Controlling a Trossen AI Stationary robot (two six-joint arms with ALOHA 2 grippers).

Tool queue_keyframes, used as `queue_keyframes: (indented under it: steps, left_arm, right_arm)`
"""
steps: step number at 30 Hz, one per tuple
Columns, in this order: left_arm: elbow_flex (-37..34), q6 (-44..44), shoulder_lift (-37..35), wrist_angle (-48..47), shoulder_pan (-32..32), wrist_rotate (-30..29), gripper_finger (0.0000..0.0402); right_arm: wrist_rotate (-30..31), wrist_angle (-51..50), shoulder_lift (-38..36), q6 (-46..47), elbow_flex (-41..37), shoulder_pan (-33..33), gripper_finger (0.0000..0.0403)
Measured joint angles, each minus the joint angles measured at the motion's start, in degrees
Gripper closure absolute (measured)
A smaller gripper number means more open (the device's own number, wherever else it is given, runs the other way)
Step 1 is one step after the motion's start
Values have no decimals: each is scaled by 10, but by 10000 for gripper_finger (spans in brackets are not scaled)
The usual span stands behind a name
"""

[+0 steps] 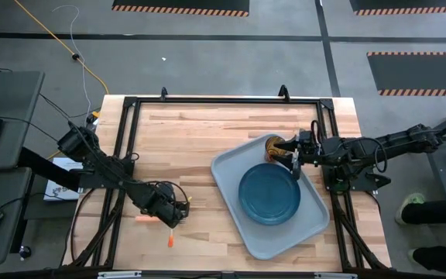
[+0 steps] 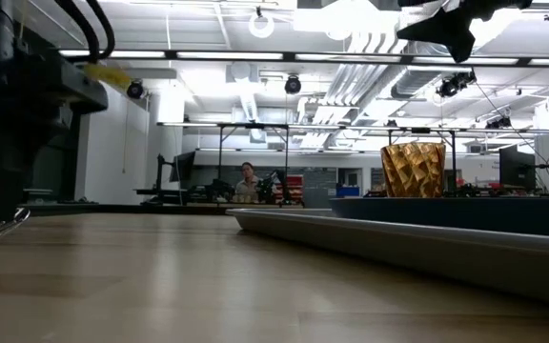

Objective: Pick and place plate/cup/fork/spoon on tray
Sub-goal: Put the orange spoon on the gray serving tray to the left of the blue plate

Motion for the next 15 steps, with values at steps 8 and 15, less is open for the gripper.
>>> queue_keyframes:
  steps: [8,15]
  left_arm:
    - [0,0,19,16,0,5,202]
    - [3,1,36,15,0,16,202]
  right_arm:
    - [0,-5,0,0,0,-1,176]
    - [0,-9,0,-1,0,-1,176]
